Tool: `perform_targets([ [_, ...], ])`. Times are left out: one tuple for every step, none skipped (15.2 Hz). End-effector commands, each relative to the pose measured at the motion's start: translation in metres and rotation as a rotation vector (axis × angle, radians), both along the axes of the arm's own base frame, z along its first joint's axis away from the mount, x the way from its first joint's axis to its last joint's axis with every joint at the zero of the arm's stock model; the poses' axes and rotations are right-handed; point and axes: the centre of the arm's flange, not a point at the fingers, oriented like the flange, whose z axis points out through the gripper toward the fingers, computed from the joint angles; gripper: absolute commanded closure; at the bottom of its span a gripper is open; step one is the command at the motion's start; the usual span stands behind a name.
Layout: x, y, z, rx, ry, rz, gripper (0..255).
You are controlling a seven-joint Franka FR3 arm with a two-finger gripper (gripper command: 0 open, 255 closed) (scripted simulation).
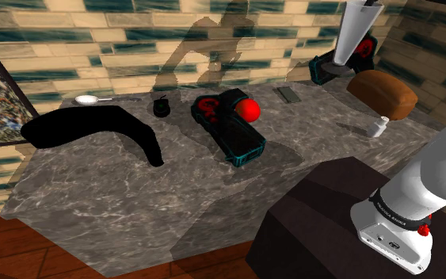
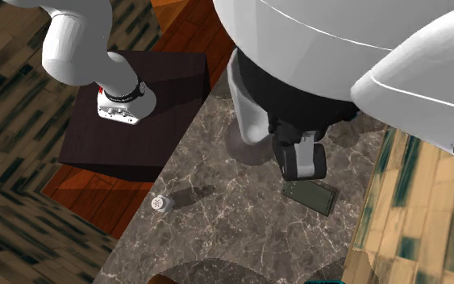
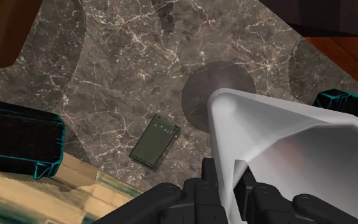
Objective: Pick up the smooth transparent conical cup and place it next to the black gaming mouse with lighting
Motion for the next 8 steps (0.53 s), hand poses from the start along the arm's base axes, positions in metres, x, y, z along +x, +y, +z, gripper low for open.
perform_targets([
  [0.0, 0.0, 0.012, 0.0, 0.0, 0.0, 255],
  [0.0, 0.0, 0.017, 0.0, 0.0, 0.0, 255],
  [0.0, 0.0, 0.022, 0.0, 0.0, 0.0, 255],
  [0.0, 0.0, 0.027, 0.0, 0.0, 0.0, 255],
  [0.0, 0.0, 0.028, 0.0, 0.0, 0.0, 255],
  [0.005, 0.011, 0.025, 0.0, 0.0, 0.0, 255],
  [0.011, 0.023, 0.021, 0.0, 0.0, 0.0, 255],
  [0.016, 0.034, 0.017, 0.0, 0.0, 0.0, 255],
])
